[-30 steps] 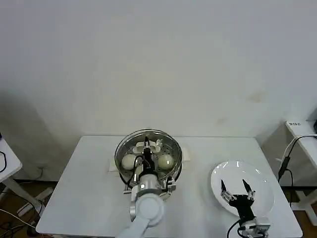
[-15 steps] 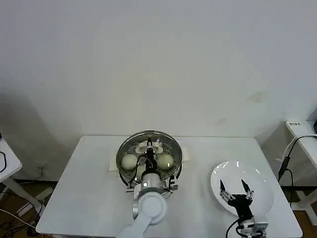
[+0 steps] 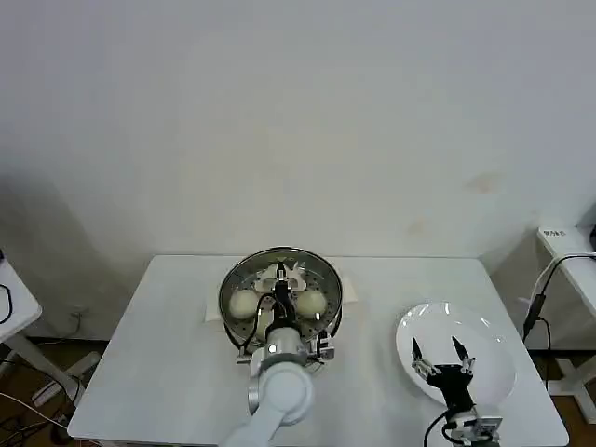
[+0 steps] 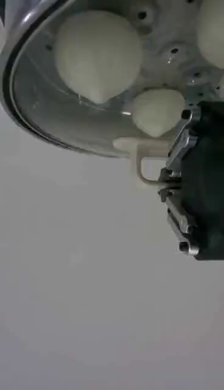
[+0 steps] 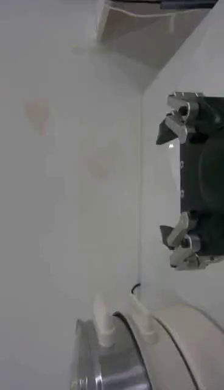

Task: Take steamed baozi put them in steamer then cover it.

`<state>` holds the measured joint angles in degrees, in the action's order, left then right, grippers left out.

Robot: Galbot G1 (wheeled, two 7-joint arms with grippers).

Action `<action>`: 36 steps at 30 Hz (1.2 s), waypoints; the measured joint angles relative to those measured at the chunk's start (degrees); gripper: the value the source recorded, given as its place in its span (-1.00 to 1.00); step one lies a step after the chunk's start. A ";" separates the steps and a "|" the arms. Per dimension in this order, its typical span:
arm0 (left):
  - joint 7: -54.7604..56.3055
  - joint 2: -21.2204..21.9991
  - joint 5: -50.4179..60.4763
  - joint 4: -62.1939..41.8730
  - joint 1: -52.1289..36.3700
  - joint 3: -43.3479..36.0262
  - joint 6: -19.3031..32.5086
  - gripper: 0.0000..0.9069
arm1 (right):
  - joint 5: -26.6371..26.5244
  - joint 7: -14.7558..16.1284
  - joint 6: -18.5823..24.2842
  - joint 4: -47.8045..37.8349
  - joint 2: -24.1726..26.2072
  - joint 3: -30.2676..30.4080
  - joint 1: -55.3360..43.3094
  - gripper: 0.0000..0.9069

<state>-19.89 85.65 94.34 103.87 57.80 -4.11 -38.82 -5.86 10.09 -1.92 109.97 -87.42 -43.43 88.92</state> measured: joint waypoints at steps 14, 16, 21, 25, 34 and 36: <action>-0.07 -0.13 -0.02 1.07 0.63 0.77 2.18 1.00 | 0.82 0.02 0.32 -0.26 -0.16 0.18 0.04 1.00; -0.10 -0.22 -0.03 1.44 0.79 0.87 2.38 1.00 | 0.86 0.02 0.32 -0.27 -0.17 0.20 -0.01 1.00; 0.10 -0.52 0.05 2.47 1.55 1.26 2.76 1.00 | 0.98 0.02 0.47 -0.40 -0.08 0.21 0.18 1.00; 0.34 -0.57 0.32 3.66 2.39 1.64 3.16 1.00 | 1.18 0.01 0.50 -0.45 -0.22 0.24 0.20 1.00; -0.52 -1.82 0.18 7.53 4.89 1.86 3.65 1.00 | 1.61 -0.01 0.47 -0.31 -0.45 0.47 0.43 1.00; -0.74 -2.11 0.10 8.37 5.52 2.01 3.71 1.00 | 1.69 -0.06 0.44 -0.19 -0.33 0.52 0.56 1.00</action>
<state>-20.63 83.54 94.45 112.25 63.32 -2.10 -35.11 -4.17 10.03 -1.48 109.78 -87.75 -42.91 89.48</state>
